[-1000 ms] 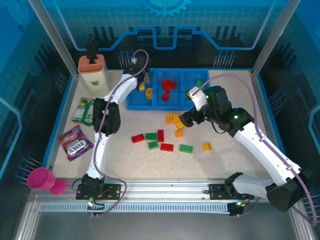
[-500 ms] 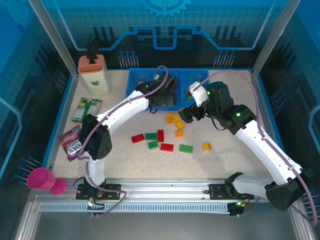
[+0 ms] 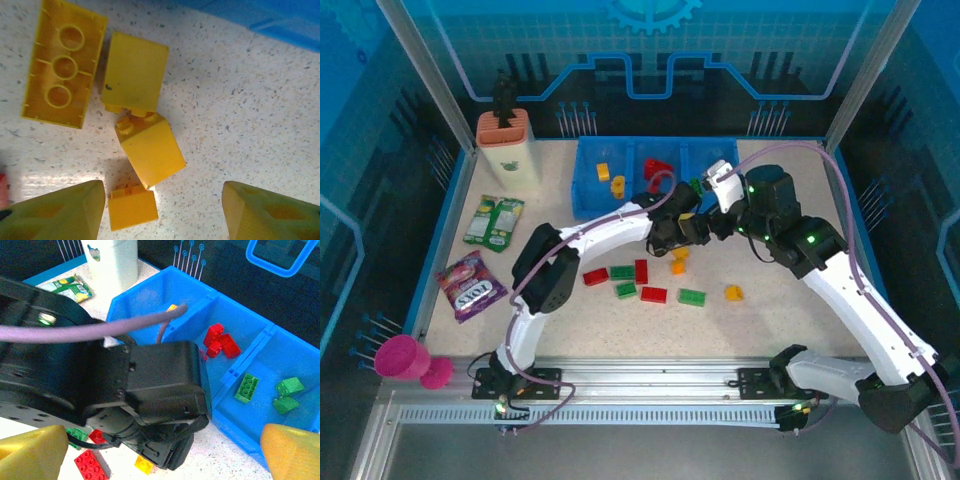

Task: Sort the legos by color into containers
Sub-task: Pick up the lego from the center of the table.

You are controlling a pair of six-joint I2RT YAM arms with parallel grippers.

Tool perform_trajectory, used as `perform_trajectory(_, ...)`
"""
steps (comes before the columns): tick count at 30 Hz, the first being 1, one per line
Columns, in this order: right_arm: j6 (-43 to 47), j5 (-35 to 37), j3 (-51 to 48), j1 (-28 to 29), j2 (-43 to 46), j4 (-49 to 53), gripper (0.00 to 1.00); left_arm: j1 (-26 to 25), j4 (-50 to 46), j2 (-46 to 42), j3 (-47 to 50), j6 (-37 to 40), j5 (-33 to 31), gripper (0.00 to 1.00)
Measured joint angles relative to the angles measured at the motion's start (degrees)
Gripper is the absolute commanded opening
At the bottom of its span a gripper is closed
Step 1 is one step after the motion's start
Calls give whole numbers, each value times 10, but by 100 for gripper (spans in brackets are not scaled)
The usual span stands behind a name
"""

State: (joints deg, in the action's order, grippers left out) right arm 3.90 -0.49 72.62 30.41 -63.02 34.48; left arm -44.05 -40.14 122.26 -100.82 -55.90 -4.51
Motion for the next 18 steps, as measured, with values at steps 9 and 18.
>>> perform_trajectory(9, 0, 0, -17, 0, 14, -7, 100, 0, -2, 45, -38, -30, 1, 64)
perform_trajectory(18, 0, 0, -25, 0, 16, -12, 100, 0, -16, 85, -72, -38, 1, 62)
